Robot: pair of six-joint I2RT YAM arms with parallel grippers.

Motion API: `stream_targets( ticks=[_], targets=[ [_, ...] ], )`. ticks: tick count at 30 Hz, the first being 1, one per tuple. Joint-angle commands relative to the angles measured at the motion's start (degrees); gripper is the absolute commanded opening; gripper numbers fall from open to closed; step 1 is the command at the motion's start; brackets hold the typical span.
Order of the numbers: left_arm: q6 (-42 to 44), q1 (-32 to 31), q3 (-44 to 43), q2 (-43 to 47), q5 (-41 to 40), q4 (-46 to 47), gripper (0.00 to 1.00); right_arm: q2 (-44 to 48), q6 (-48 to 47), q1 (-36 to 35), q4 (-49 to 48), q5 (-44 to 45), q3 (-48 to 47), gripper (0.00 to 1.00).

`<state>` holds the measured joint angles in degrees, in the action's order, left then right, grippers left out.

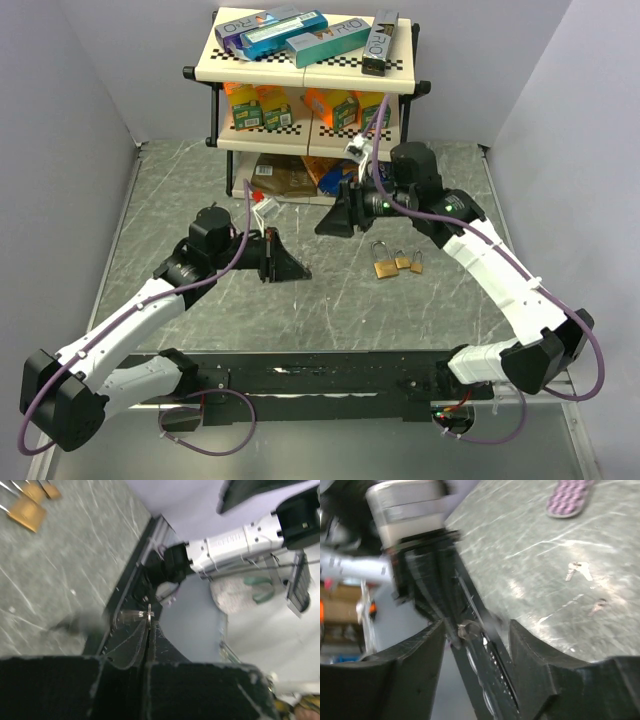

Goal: Unlock with the key

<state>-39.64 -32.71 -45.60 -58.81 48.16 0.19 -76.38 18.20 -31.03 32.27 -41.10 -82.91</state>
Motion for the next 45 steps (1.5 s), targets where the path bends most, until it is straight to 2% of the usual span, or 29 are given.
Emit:
stream_targets(
  ticks=[1,5,12,28,34,45],
  targets=[
    [0.5,-1.1,-2.6,-0.1,6.8,-3.4,0.01,1.8,-9.5,-3.5,2.6,-4.7,-0.9,0.56],
    [0.1,-2.0,-3.3,-0.9,7.8,-4.2,0.01,0.9,-11.3,-7.2,3.3,-7.3,1.1,0.47],
    [-1.0,-2.2,-3.8,-1.4,8.4,-3.3,0.01,-1.5,-12.7,-10.3,5.6,-9.5,0.9,0.41],
    [-2.3,-2.8,-3.2,-0.4,7.8,-1.7,0.01,-2.5,-13.0,-10.5,6.3,-14.4,2.6,0.26],
    [-3.1,-2.8,-2.6,0.4,7.6,-0.7,0.01,-2.8,-13.8,-10.5,7.3,-13.9,3.1,0.27],
    [-4.0,-3.0,-1.2,1.7,7.7,-0.6,0.01,1.0,-9.6,-8.4,2.6,-14.8,3.8,0.38]
  ],
)
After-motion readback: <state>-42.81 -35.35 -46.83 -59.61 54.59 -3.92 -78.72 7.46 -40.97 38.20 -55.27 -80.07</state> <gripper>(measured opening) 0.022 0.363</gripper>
